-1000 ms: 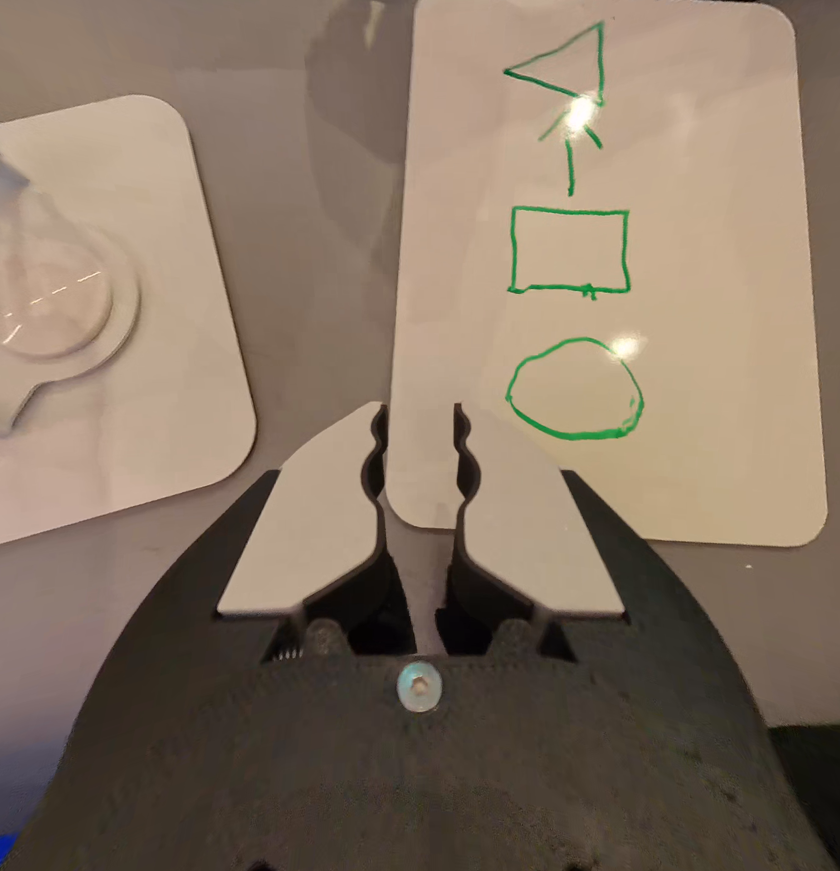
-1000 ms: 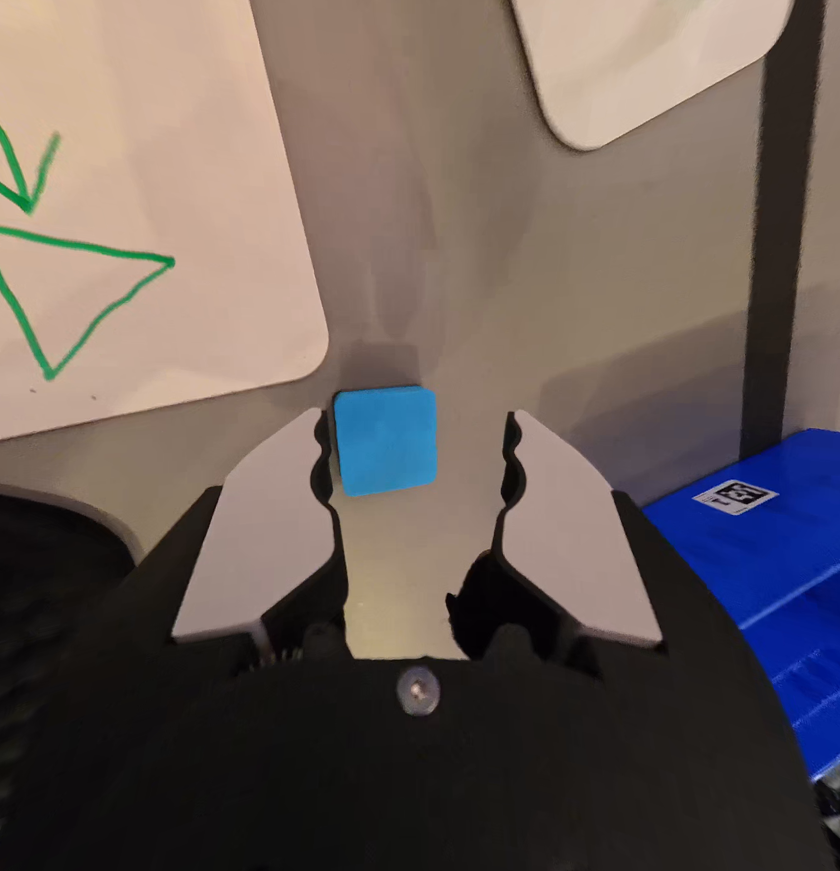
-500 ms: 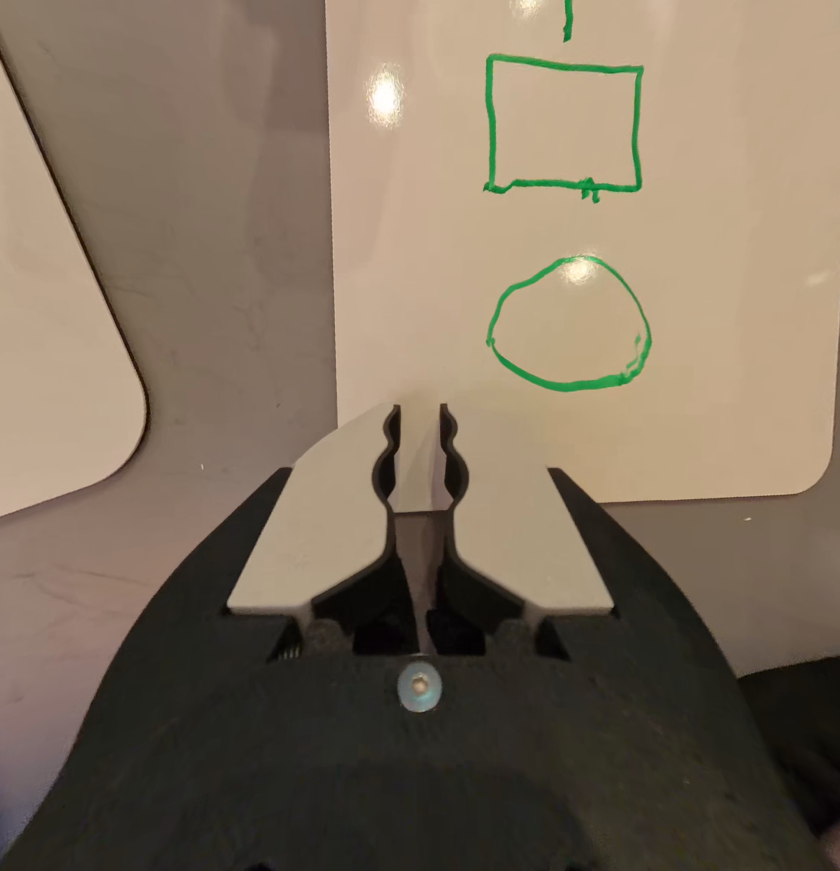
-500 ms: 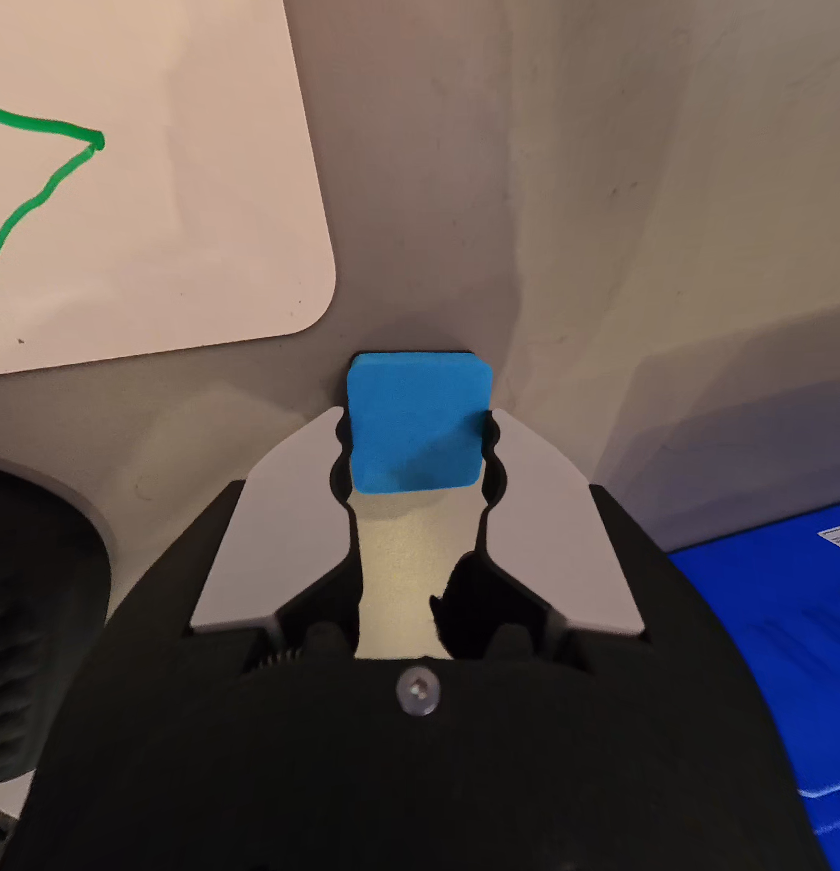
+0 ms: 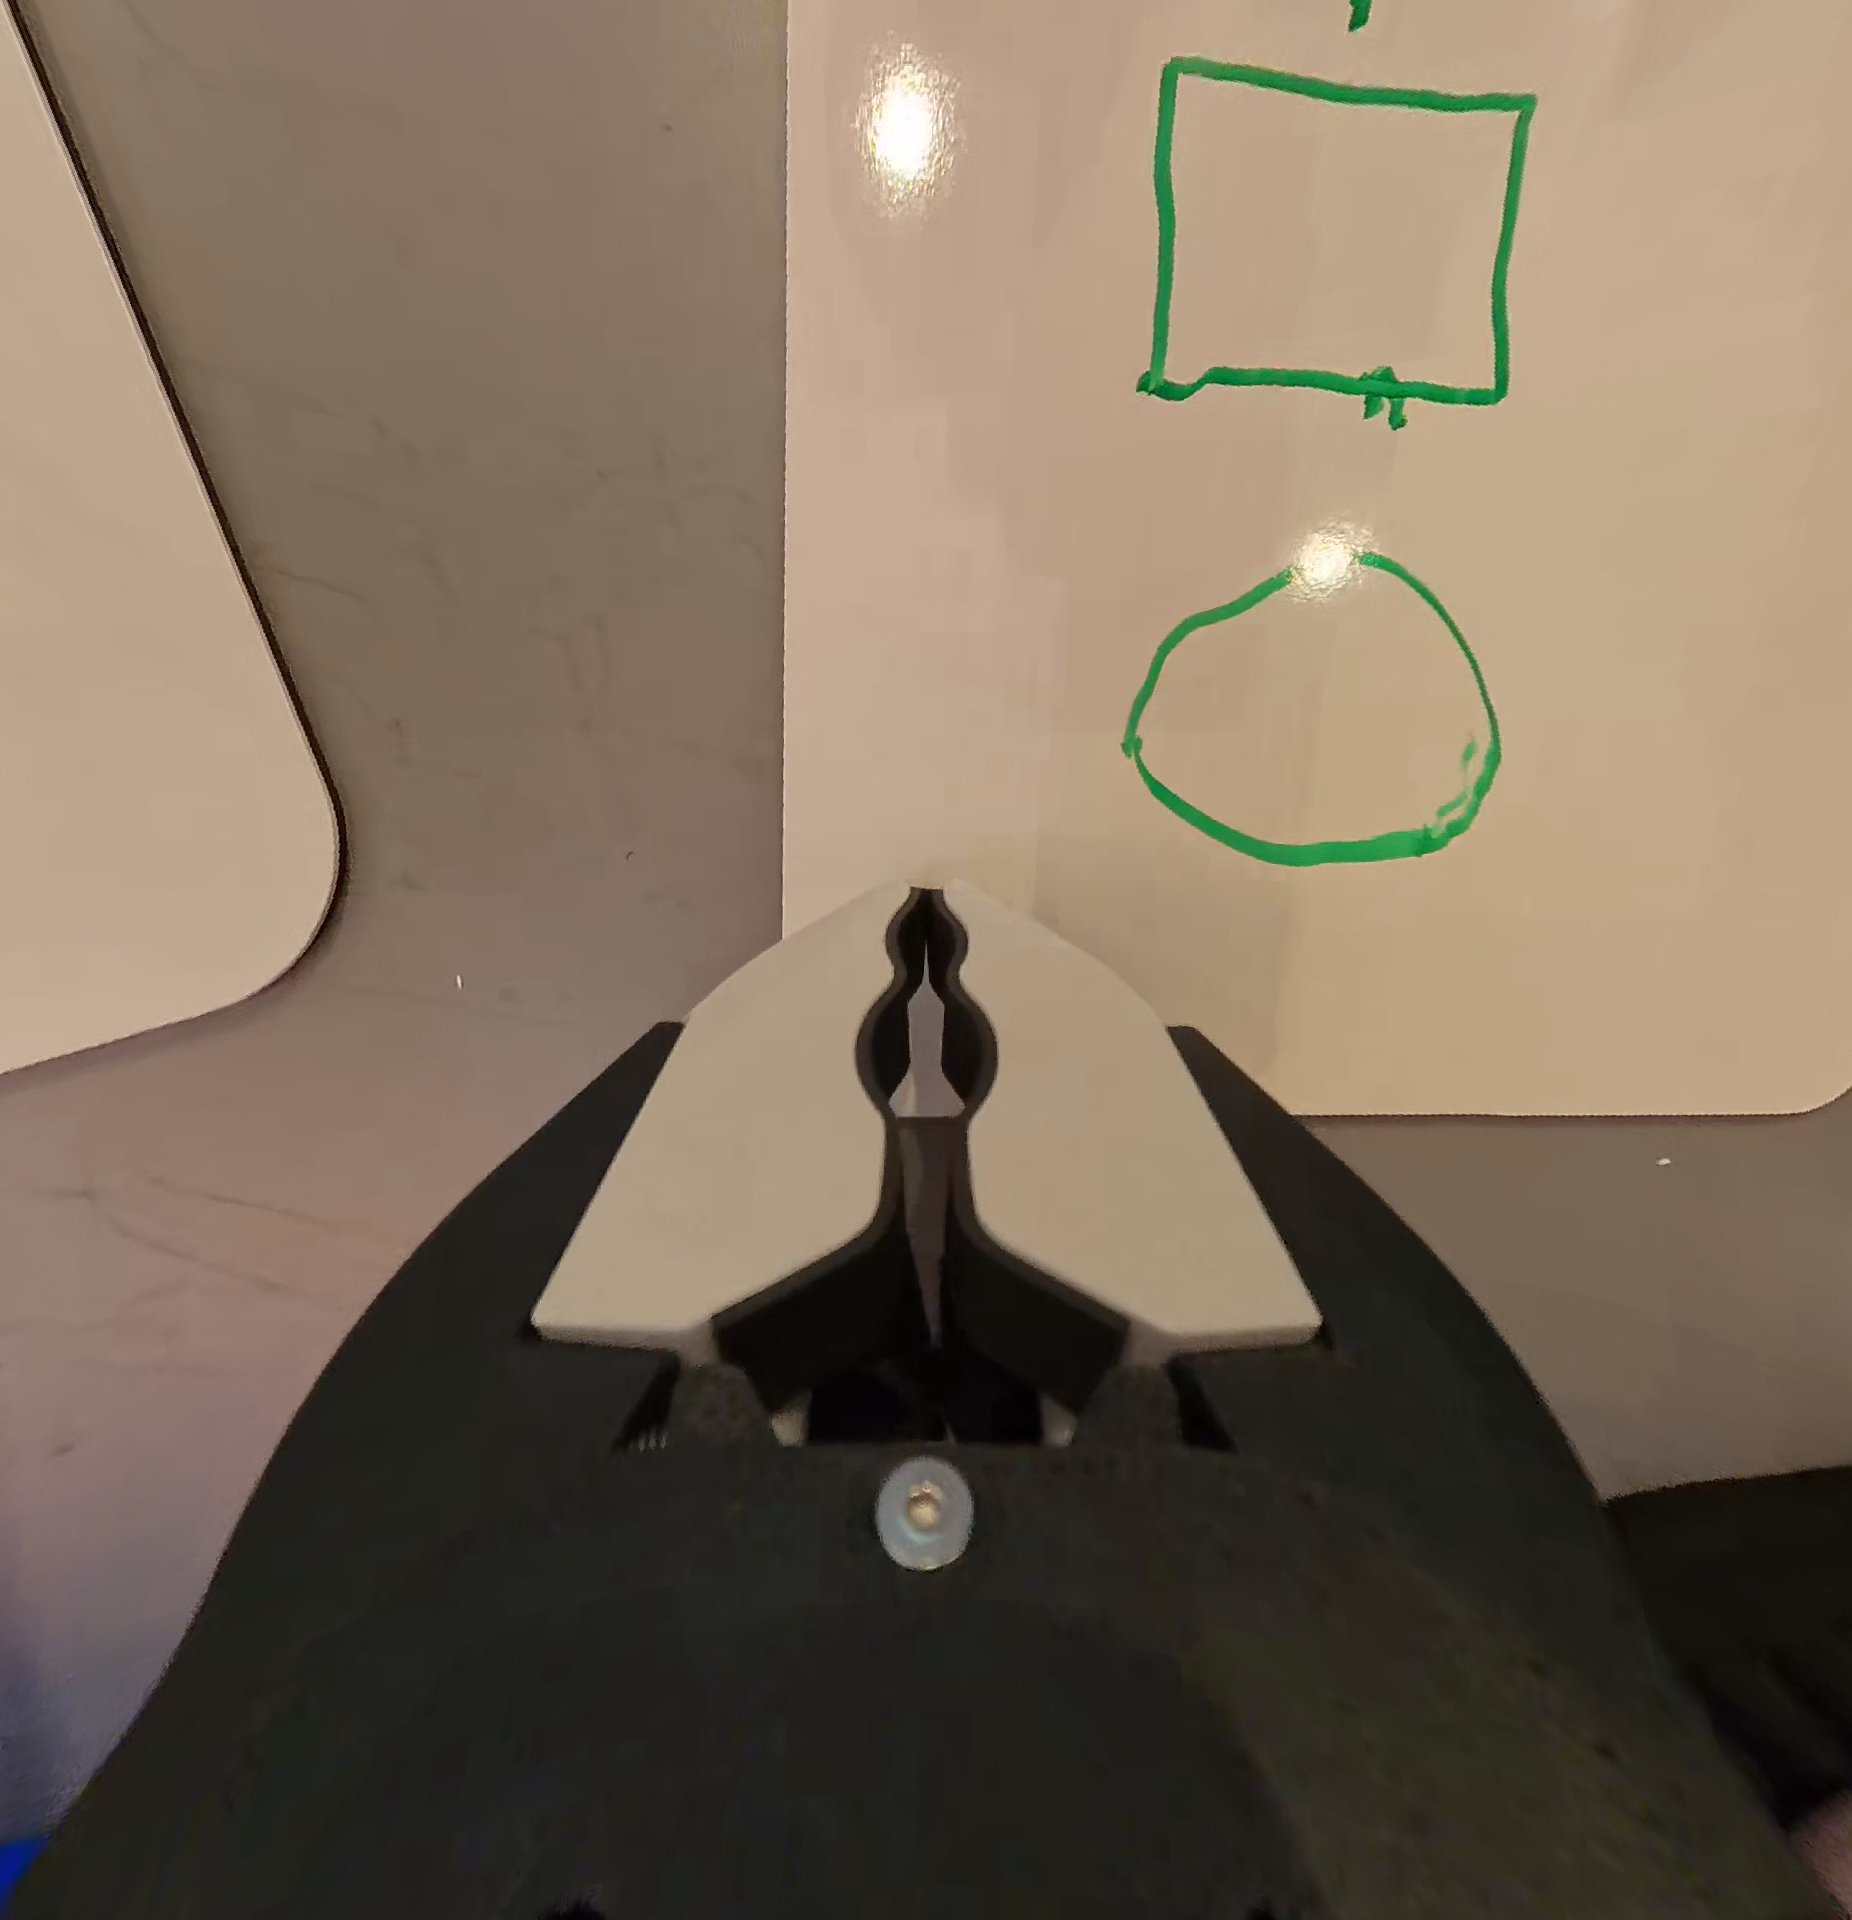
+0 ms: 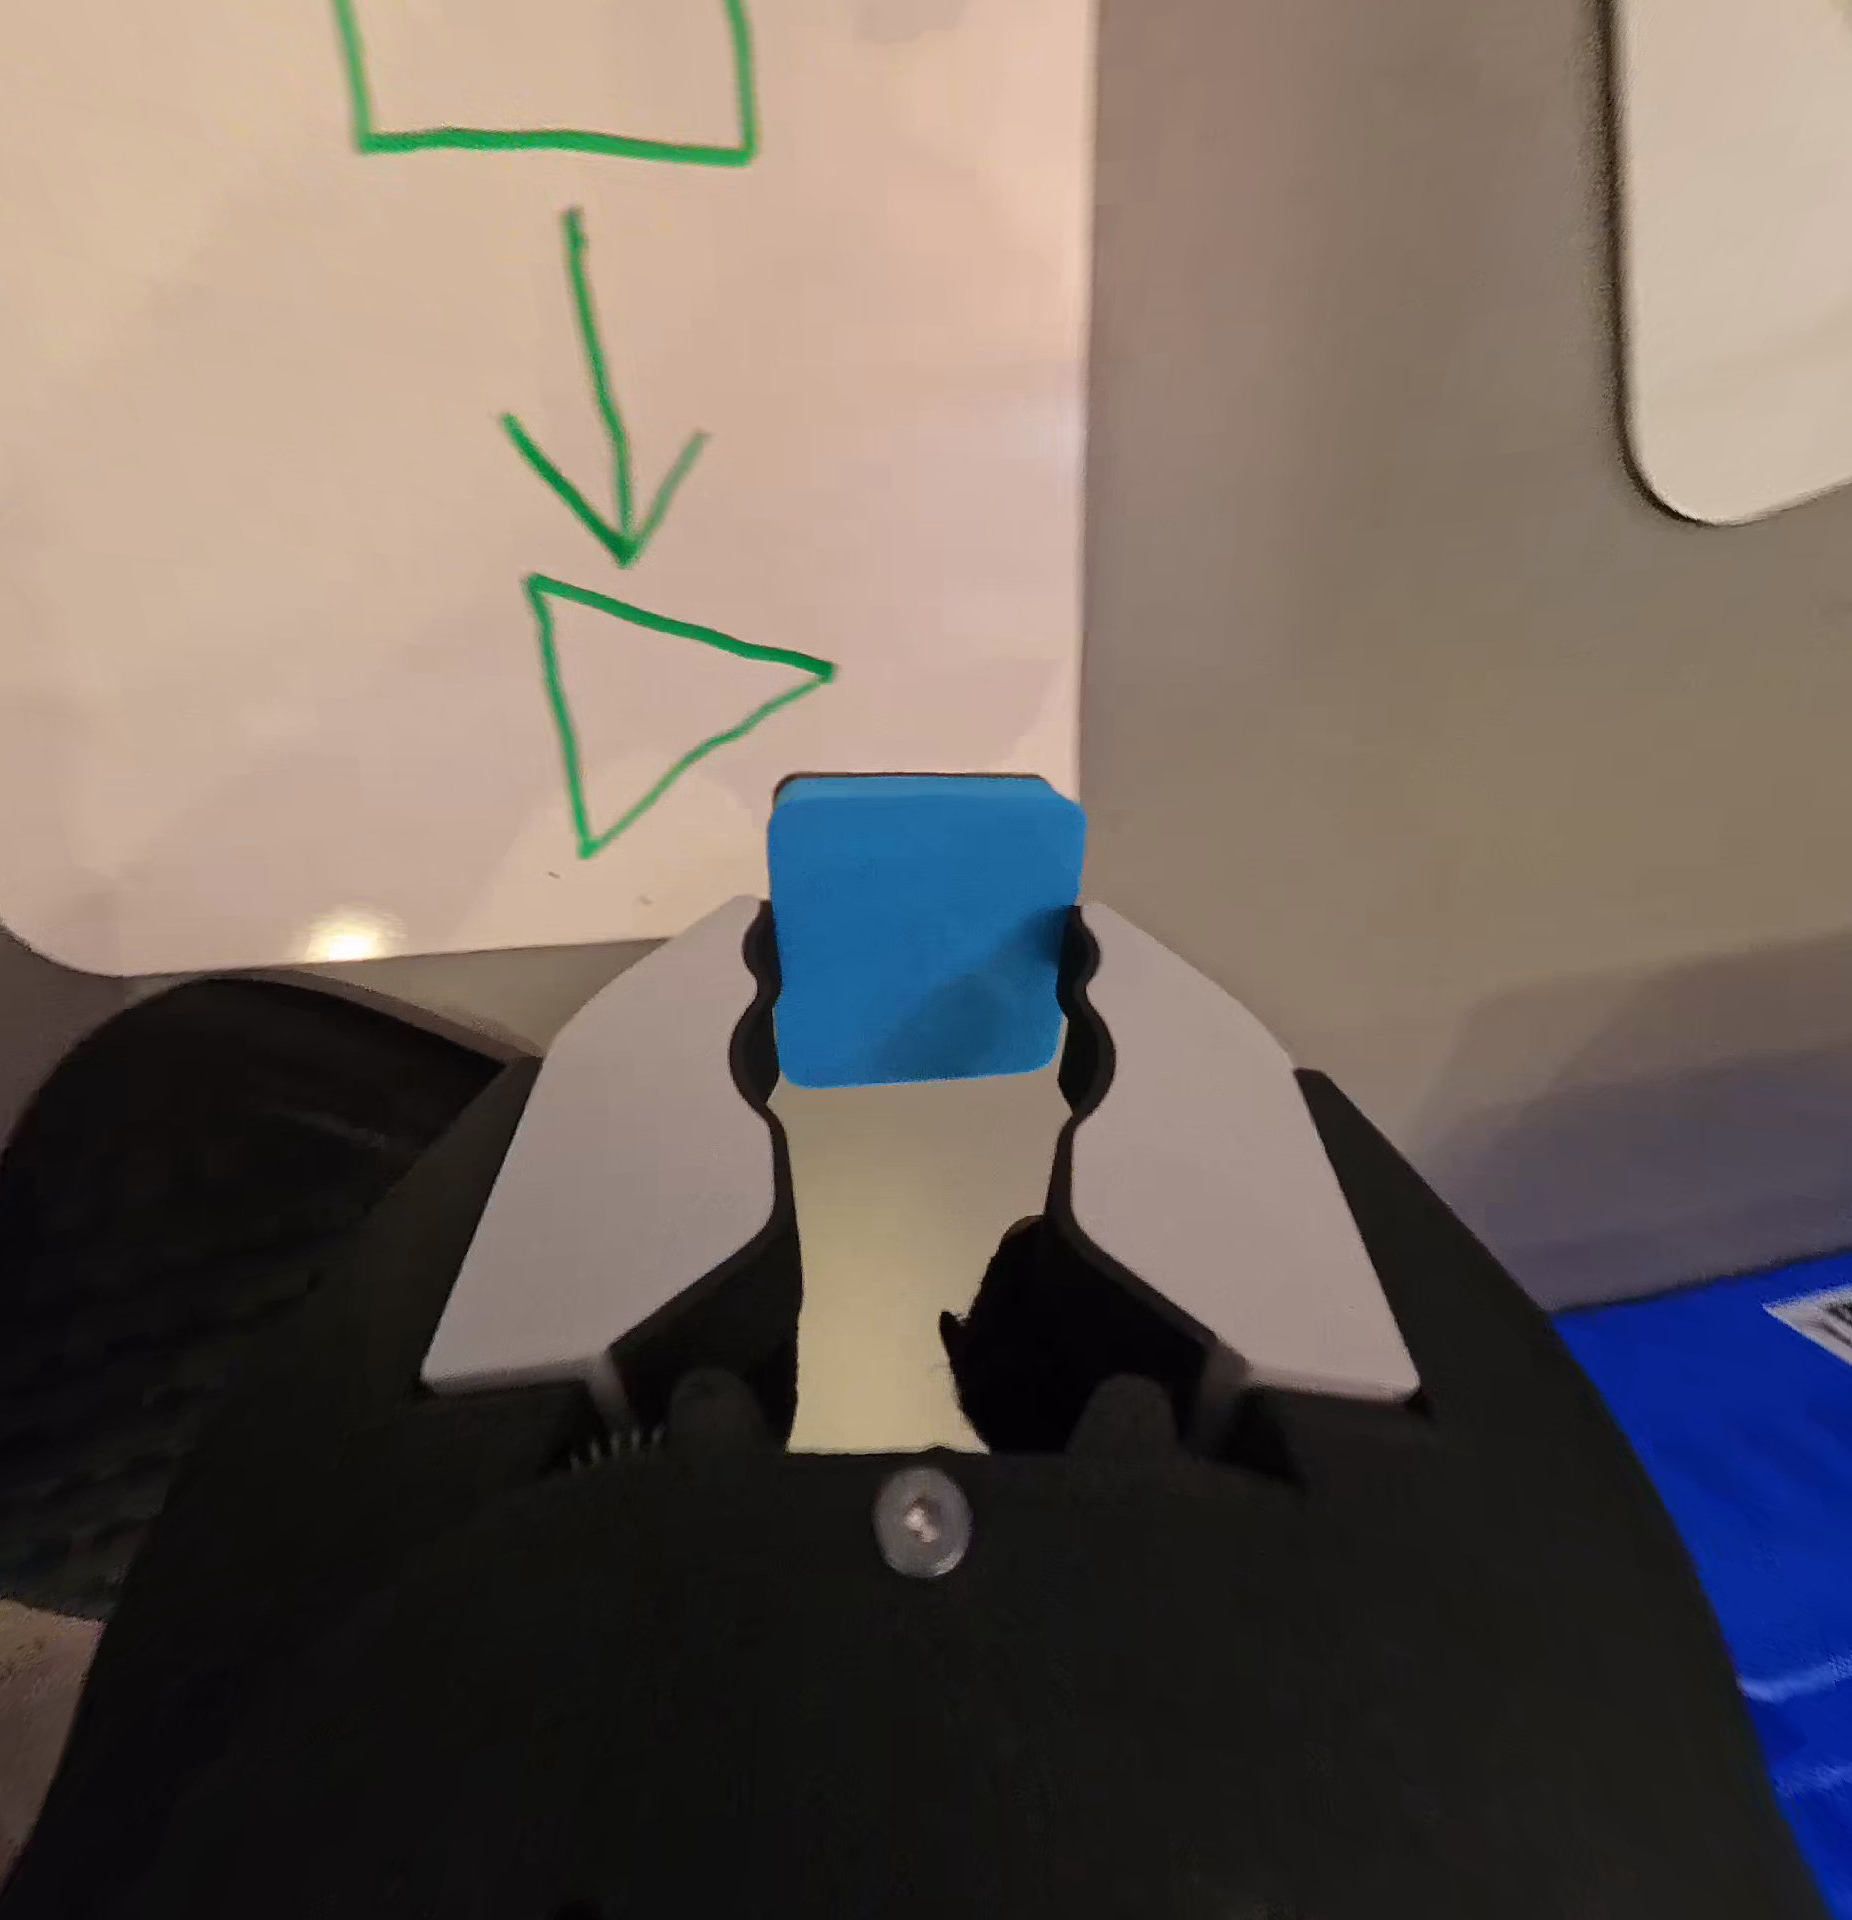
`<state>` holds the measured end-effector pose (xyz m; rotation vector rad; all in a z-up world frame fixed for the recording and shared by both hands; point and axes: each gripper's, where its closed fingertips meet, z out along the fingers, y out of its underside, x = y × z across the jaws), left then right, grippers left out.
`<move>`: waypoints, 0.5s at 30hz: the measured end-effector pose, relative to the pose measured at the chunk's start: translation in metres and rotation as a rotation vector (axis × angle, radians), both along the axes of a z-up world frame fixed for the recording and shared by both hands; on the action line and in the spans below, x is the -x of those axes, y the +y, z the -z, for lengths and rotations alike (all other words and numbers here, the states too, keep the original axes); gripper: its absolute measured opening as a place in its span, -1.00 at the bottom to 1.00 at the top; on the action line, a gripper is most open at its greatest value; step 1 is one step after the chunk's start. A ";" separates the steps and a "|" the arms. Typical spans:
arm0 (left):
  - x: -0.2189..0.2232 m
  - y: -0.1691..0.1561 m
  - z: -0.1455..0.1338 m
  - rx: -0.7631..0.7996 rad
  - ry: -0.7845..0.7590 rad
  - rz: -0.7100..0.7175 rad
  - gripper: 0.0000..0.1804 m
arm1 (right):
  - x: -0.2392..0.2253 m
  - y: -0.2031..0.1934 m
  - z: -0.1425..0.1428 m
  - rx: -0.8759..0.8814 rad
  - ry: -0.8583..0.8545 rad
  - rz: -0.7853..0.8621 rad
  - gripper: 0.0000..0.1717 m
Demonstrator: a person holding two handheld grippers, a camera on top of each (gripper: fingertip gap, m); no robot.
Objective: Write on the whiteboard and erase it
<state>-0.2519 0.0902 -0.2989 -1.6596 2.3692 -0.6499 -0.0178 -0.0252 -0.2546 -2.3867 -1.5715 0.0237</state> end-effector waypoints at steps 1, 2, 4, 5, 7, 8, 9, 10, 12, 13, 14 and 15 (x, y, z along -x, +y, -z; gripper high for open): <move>0.003 0.000 0.000 -0.003 0.017 -0.006 -0.99 | 0.006 -0.004 0.005 0.011 -0.002 -0.016 -0.38; 0.006 0.002 0.000 -0.010 0.036 -0.013 -0.99 | 0.011 -0.006 0.010 0.018 -0.008 -0.026 -0.38; 0.012 0.005 0.000 -0.014 0.063 -0.040 -0.99 | 0.022 -0.010 0.020 0.043 0.007 -0.041 -0.38; 0.014 0.005 0.000 -0.006 0.070 -0.051 -0.99 | 0.026 -0.011 0.026 0.058 0.006 -0.053 -0.38; 0.018 0.006 0.000 -0.014 0.092 -0.053 -1.00 | 0.030 -0.010 0.034 0.063 -0.013 -0.062 -0.38; 0.019 0.007 0.000 -0.024 0.095 -0.050 -1.00 | 0.031 -0.010 0.036 0.063 -0.018 -0.063 -0.37; 0.018 0.006 0.000 -0.016 0.082 -0.043 -1.00 | 0.032 -0.009 0.035 0.056 -0.015 -0.063 -0.37; 0.013 0.002 -0.003 0.005 0.049 -0.028 -1.00 | 0.033 -0.009 0.033 0.060 -0.005 -0.059 -0.35; 0.002 -0.004 -0.012 0.017 -0.019 -0.006 -1.00 | 0.031 -0.008 0.028 0.046 -0.005 -0.056 -0.32; -0.001 -0.004 -0.014 0.007 -0.030 -0.004 -0.99 | 0.030 -0.008 0.025 0.035 -0.012 -0.054 -0.32; -0.003 -0.004 -0.014 -0.004 -0.029 -0.001 -0.99 | 0.031 -0.008 0.024 0.033 -0.007 -0.058 -0.33; -0.003 -0.006 -0.010 -0.002 -0.018 0.008 -0.99 | 0.034 -0.008 0.023 0.028 0.008 -0.065 -0.34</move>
